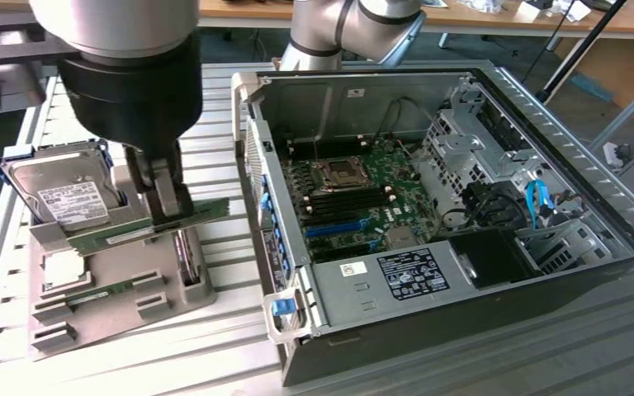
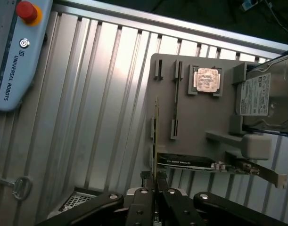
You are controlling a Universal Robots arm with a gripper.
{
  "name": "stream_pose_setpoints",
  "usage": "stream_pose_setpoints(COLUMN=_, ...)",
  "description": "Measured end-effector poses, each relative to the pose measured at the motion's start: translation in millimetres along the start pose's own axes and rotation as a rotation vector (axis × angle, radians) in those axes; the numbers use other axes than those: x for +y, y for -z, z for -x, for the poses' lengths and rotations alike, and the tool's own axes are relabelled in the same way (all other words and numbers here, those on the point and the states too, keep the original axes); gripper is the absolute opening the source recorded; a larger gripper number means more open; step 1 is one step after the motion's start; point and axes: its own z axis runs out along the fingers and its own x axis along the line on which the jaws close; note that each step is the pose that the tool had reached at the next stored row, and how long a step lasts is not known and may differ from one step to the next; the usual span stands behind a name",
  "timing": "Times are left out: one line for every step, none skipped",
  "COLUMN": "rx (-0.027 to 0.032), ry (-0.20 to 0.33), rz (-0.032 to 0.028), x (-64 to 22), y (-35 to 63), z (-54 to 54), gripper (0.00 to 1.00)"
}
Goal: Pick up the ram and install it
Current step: 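Pick up the ram and move it above insertion slot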
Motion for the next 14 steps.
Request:
stream_pose_setpoints(rx=-0.0001, ry=0.0, rz=-0.0002, x=-4.8, y=0.1, z=-1.0, gripper=0.14)
stream_pose_setpoints(rx=-0.0001, ry=0.0, rz=-0.0002, x=-11.4, y=0.4, z=-2.4, gripper=0.14)
stream_pose_setpoints(rx=-0.0001, ry=0.0, rz=-0.0001, x=-15.7, y=0.6, z=-3.4, gripper=0.14)
stream_pose_setpoints(rx=0.0, ry=0.0, rz=0.0, x=-19.7, y=0.8, z=-4.2, gripper=0.14)
stream_pose_setpoints(rx=-0.0001, ry=0.0, rz=-0.0001, x=-26.4, y=1.0, z=-5.7, gripper=0.14)
stream_pose_setpoints(rx=-0.0001, ry=0.0, rz=-0.0001, x=-33.9, y=1.3, z=-7.3, gripper=0.14)
stream_pose_setpoints(rx=-0.0001, ry=0.0, rz=-0.0001, x=-38.3, y=1.6, z=-8.2, gripper=0.14)
stream_pose_setpoints(rx=0.0, ry=0.0, rz=-0.0001, x=-44.5, y=1.8, z=-9.6, gripper=0.14)
stream_pose_setpoints(rx=-0.0001, ry=0.0, rz=-0.0001, x=-48.9, y=2.0, z=-10.5, gripper=0.14)
stream_pose_setpoints(rx=-0.0001, ry=0.0, rz=-0.0001, x=-53.4, y=2.2, z=-11.5, gripper=0.14)
stream_pose_setpoints(rx=-0.0001, ry=0.0, rz=-0.0002, x=-57.8, y=2.3, z=-12.4, gripper=0.14)
stream_pose_setpoints(rx=-0.0001, ry=0.0, rz=-0.0001, x=-62.0, y=2.5, z=-13.3, gripper=0.14)
stream_pose_setpoints(rx=0.0, ry=0.0, rz=0.0, x=-66.4, y=2.7, z=-14.3, gripper=0.14)
stream_pose_setpoints(rx=-0.0001, ry=0.0, rz=-0.0001, x=-73.2, y=3.0, z=-15.8, gripper=0.14)
